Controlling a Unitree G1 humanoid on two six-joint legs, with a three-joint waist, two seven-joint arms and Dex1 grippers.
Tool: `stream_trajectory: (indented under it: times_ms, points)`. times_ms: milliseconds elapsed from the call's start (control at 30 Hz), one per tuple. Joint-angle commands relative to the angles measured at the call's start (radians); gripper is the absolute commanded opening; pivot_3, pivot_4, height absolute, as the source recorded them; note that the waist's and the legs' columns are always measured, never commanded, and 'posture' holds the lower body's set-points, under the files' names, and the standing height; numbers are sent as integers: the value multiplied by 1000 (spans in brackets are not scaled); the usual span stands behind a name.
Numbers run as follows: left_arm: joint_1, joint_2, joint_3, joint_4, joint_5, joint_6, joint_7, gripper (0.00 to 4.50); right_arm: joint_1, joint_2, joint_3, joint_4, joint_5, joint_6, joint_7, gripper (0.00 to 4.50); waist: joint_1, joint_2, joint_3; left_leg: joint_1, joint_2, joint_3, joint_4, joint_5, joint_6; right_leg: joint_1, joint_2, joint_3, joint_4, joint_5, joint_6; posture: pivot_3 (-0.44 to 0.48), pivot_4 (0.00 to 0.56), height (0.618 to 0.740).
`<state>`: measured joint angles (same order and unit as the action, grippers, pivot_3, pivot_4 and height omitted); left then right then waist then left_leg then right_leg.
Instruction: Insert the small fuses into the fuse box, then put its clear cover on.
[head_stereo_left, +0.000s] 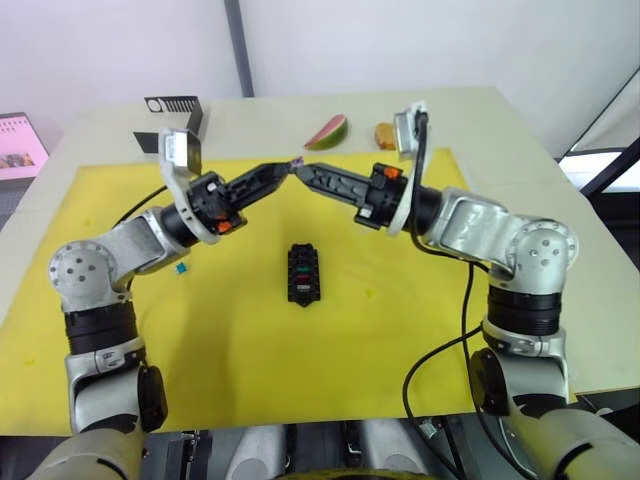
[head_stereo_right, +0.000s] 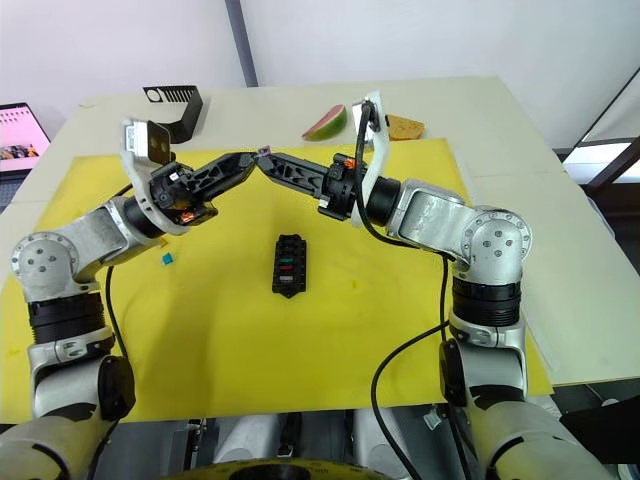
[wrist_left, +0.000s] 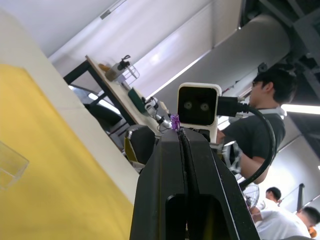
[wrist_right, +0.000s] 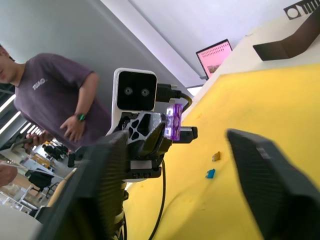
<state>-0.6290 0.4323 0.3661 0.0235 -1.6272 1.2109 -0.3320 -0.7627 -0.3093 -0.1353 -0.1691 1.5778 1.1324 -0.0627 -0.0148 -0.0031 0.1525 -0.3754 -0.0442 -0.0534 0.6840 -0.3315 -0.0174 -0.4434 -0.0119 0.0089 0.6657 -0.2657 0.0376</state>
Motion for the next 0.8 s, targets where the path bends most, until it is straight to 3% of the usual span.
stream_trajectory:
  times_ms: [33,800]
  points:
    - [-11,17,-4,-28,-31,-20,-2,0,-19,-7,-7,-42,28,-36,4,2527,0,0,0,0,0,0,0,0,0,0,0,0,0,0,0,0,150,740]
    - [-4,44,-34,-44,-45,-52,-8,0,-24,-52,14,-49,50,-68,14,2527,0,0,0,0,0,0,0,0,0,0,0,0,0,0,0,0,150,740]
